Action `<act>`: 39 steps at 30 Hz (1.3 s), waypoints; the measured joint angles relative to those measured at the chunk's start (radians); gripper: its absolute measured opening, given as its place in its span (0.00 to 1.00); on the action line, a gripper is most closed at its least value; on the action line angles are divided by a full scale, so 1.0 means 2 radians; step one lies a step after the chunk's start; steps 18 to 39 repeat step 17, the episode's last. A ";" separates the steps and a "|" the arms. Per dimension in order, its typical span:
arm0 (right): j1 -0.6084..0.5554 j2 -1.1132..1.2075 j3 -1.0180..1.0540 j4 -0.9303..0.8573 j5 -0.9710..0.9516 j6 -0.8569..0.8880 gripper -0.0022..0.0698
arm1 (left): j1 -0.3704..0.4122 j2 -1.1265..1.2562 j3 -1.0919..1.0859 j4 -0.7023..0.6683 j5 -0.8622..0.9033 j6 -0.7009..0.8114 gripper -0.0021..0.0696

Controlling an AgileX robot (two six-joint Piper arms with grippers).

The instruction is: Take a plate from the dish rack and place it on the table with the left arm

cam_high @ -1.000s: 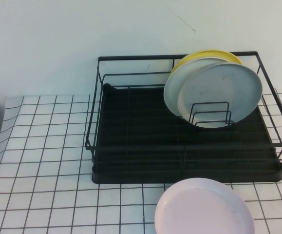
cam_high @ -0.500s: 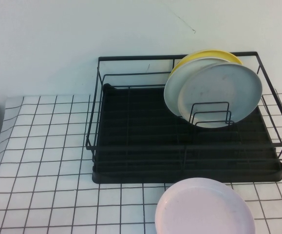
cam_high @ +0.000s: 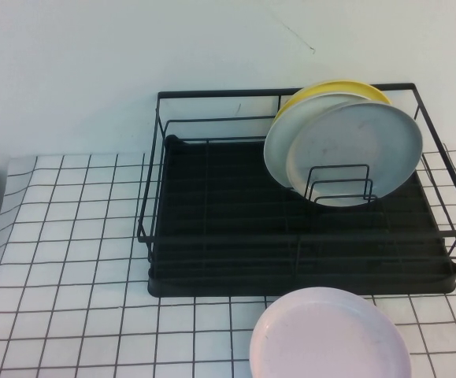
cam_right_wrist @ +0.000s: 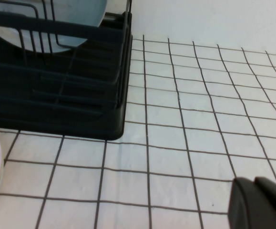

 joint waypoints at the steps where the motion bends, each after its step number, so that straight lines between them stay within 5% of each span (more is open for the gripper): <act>1: 0.000 0.000 0.000 0.000 0.000 0.000 0.03 | 0.000 0.000 0.000 0.006 0.000 -0.006 0.03; 39: 0.000 0.000 0.000 0.000 0.000 0.000 0.03 | -0.010 0.000 0.000 0.018 -0.001 -0.025 0.03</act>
